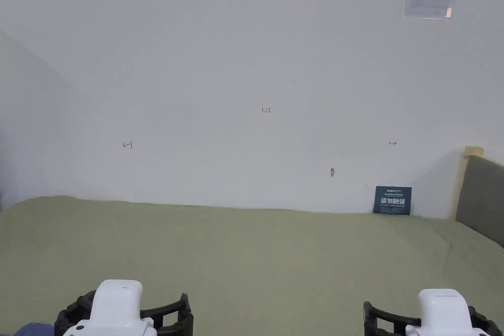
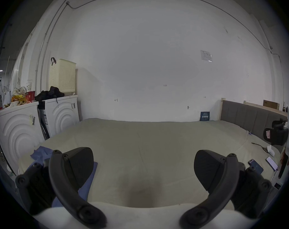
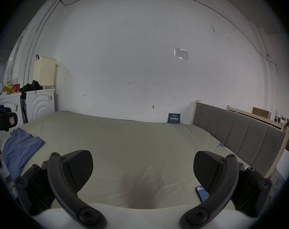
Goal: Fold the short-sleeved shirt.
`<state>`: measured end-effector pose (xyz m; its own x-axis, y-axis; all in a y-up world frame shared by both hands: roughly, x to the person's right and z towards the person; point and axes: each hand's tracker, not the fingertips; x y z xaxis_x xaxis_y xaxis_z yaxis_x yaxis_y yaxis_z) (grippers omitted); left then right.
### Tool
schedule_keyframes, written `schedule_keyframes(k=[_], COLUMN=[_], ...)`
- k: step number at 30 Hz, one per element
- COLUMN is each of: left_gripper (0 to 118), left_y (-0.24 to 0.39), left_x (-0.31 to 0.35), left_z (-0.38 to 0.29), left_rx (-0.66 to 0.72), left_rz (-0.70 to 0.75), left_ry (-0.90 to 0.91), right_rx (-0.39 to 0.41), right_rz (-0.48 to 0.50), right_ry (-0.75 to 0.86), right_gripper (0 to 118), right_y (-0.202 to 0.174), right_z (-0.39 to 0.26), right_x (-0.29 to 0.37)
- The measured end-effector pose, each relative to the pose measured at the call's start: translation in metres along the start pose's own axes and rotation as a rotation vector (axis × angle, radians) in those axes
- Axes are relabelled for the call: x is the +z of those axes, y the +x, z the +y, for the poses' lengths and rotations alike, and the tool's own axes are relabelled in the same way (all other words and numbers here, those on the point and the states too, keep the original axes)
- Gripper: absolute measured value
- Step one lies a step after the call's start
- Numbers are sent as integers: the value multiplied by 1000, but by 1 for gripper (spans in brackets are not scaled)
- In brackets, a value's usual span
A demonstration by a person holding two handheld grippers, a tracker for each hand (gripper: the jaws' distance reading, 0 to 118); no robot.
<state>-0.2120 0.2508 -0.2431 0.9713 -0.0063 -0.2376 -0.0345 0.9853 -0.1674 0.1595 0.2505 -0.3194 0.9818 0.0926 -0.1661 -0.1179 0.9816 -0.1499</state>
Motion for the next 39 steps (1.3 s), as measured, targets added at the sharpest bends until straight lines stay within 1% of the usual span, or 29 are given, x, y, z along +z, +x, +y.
schedule_keyframes(k=[9, 16, 21, 25, 29, 33, 39], left_gripper=[118, 118, 118, 118, 118, 118, 118], left_y=[0, -1, -1, -1, -1, 1, 0], left_x=[0, 0, 0, 0, 0, -1, -6], left_z=[0, -1, -3, -1, 0, 3, 8], left_rx=[-4, 10, -6, 9, 14, 5, -7], left_rz=[-4, -6, 5, 6, -3, 10, 27], left_ry=[-3, -5, -9, -13, -2, 12, -6], right_rx=[-15, 3, -14, -1, -47, -15, -12], right_rz=[-7, -5, 5, 3, 42, 24, 15], right_ry=[-1, 3, 4, -23, -44, -18, -12], right_gripper=[118, 118, 118, 118, 118, 118, 118], right_y=[2, -1, 0, -3, -3, -6, -5], right_z=[-1, -1, -2, -3, -1, 0, 5], right_x=[1, 1, -1, -2, -3, -2, -1])
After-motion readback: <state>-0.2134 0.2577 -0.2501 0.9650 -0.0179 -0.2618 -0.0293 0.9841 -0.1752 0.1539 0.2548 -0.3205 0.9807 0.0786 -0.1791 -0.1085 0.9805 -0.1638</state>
